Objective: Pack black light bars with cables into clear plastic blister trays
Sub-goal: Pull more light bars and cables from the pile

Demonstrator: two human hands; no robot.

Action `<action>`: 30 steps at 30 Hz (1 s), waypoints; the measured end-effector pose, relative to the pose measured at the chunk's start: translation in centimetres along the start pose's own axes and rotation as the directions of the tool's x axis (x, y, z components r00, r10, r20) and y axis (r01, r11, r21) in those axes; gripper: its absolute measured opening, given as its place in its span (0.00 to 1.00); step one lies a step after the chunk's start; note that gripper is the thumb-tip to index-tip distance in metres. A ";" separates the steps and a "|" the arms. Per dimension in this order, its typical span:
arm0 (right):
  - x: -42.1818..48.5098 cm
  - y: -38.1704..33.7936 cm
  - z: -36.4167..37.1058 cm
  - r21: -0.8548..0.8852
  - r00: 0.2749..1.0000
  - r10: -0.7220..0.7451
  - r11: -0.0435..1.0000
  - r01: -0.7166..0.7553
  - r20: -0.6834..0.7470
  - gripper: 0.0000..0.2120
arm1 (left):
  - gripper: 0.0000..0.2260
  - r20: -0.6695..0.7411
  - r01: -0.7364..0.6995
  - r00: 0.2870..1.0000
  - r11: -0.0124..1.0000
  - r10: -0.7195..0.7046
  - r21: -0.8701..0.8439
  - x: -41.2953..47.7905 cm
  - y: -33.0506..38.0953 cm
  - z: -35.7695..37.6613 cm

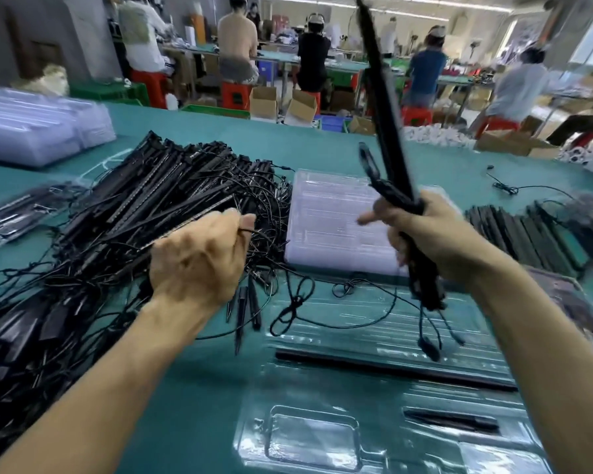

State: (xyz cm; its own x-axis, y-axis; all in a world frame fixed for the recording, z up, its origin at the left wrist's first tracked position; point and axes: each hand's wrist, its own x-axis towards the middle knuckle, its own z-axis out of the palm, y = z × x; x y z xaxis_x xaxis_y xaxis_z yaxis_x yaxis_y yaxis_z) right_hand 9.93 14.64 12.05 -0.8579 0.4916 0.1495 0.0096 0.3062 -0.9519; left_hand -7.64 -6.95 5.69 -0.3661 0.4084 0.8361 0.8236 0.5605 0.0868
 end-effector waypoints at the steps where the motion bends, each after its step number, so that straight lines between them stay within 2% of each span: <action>1: 0.1 -0.5 1.7 0.071 0.994 -0.027 0.997 0.019 0.104 0.15 | 0.18 0.018 -0.014 1.000 1.000 0.014 0.008 0.1 0.5 0.0; 3: 0.4 -1.2 4.7 0.168 0.964 -0.062 0.986 0.019 0.258 0.18 | 0.17 0.067 -0.029 0.997 0.999 0.031 -0.025 -0.1 1.0 0.2; 5: 1.1 -1.3 6.8 0.161 0.941 -0.075 0.987 0.022 0.331 0.17 | 0.18 0.125 -0.021 0.992 0.998 0.027 -0.051 -0.4 1.3 0.2; 8: 2.2 -1.1 8.0 0.099 0.938 -0.031 0.995 -0.004 0.345 0.12 | 0.16 0.155 0.033 0.988 0.999 -0.026 -0.043 -0.3 1.4 0.1; 12: 3.0 -0.6 7.4 0.102 0.946 0.085 0.987 -0.122 0.311 0.26 | 0.17 0.152 0.091 0.984 0.996 -0.090 -0.002 0.4 0.8 0.0; 15: 3.6 -0.7 5.2 0.204 0.977 0.060 0.973 -0.103 0.206 0.26 | 0.15 0.152 0.154 0.976 0.988 -0.154 0.013 0.1 -0.3 0.2; 17: 4.2 -0.8 2.7 0.236 0.997 0.062 0.969 -0.072 0.050 0.27 | 0.14 0.162 0.213 0.963 0.976 -0.216 0.034 -0.6 -1.4 0.6; 19: 4.5 -0.2 0.0 0.181 0.987 0.104 0.980 -0.081 -0.120 0.27 | 0.13 0.212 0.276 0.936 0.959 -0.282 0.061 -1.5 -2.4 1.1; 22: 4.5 1.8 -3.5 0.067 0.932 0.124 0.992 -0.108 -0.339 0.09 | 0.08 0.334 0.355 0.869 0.930 -0.365 0.095 -2.6 -3.5 1.8; 23: 4.4 2.4 -4.3 0.073 0.920 0.126 0.992 -0.107 -0.371 0.05 | 0.08 0.366 0.367 0.847 0.922 -0.386 0.123 -2.8 -3.7 2.1; 28: 2.8 3.6 -6.9 0.202 0.916 0.169 0.974 -0.100 -0.364 0.04 | 0.13 0.429 0.371 0.765 0.873 -0.481 0.316 -3.5 -5.0 3.3; 30: 2.2 3.5 -7.8 0.147 0.903 0.136 0.986 -0.081 -0.407 0.07 | 0.14 0.429 0.299 0.778 0.871 -0.459 0.390 -3.9 -4.9 3.5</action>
State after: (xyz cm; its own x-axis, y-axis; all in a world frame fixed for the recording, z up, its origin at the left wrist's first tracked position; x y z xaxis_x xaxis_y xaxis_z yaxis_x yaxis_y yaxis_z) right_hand 12.07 23.21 11.13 -0.5646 0.8173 0.1149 0.0036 0.1416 -0.9899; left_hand -11.81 -8.76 0.09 -0.8487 0.3694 0.3785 0.4390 0.8911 0.1146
